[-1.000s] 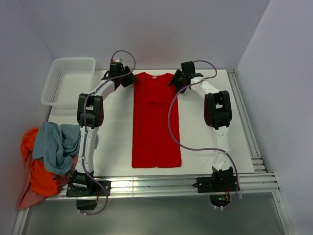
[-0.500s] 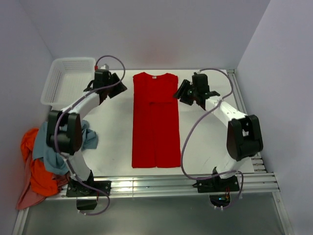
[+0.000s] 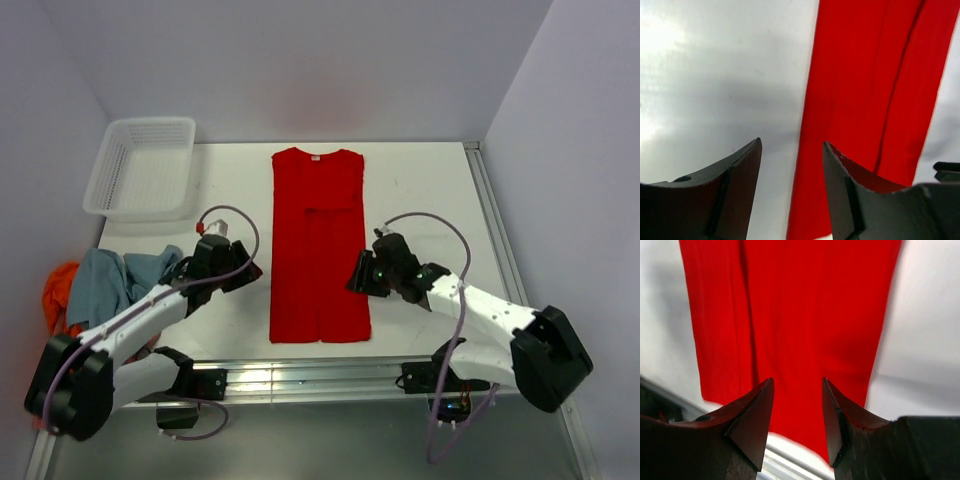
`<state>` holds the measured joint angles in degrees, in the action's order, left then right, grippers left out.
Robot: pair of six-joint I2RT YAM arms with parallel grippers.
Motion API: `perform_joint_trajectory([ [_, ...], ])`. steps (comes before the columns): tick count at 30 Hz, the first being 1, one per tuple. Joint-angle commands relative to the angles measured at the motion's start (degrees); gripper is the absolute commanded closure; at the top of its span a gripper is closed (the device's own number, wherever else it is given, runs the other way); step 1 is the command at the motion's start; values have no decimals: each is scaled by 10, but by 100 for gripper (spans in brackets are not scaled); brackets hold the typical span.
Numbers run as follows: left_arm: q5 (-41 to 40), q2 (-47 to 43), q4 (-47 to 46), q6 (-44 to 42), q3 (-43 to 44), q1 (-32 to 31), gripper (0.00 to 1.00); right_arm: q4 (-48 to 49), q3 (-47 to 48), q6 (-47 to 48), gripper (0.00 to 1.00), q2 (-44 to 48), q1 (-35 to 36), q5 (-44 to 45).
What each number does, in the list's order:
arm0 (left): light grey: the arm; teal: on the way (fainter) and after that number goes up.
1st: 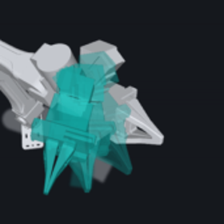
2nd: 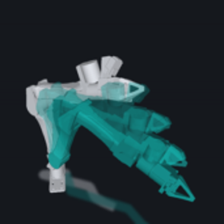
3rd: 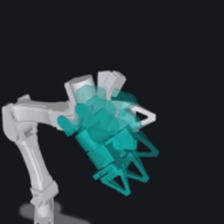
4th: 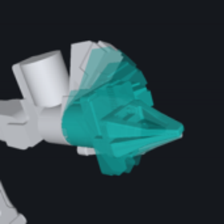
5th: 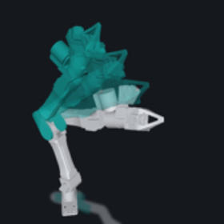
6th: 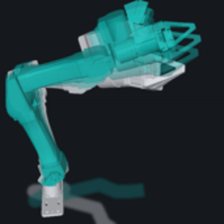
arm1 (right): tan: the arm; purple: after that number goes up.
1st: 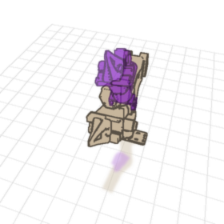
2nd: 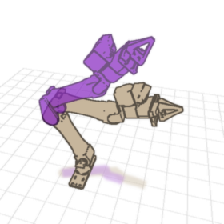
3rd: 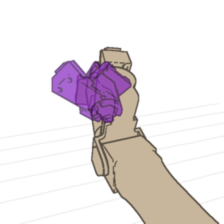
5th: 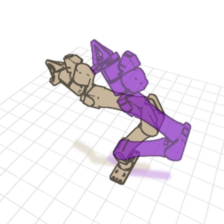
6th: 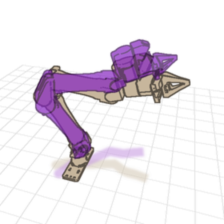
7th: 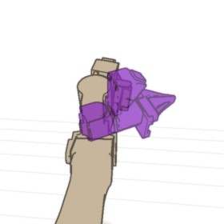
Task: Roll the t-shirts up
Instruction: Fold the tshirt
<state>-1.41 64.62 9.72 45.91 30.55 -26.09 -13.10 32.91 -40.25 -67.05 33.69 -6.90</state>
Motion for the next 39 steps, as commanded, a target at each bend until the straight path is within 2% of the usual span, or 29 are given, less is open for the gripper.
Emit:
perform_joint_trajectory([
  [1,-10,-82,1,51,-43,-17,43,-33,-34,-46,50,73,40,51],
  [5,3,-142,26,88,-87,-46,44,-80,-79,-80,51,132,82,64],
  [12,-35,-147,22,155,-133,-141,45,-140,-117,-110,51,195,113,82],
  [19,-57,-119,12,195,-148,-210,45,-141,-142,-125,51,199,125,76],
  [28,-62,-127,32,221,-161,-241,47,-126,-153,-143,55,177,145,72],
  [36,-58,-185,95,249,-181,-258,54,-138,-153,-156,59,181,159,72],
  [39,-54,-198,109,248,-182,-263,52,-142,-155,-159,60,185,159,74],
])
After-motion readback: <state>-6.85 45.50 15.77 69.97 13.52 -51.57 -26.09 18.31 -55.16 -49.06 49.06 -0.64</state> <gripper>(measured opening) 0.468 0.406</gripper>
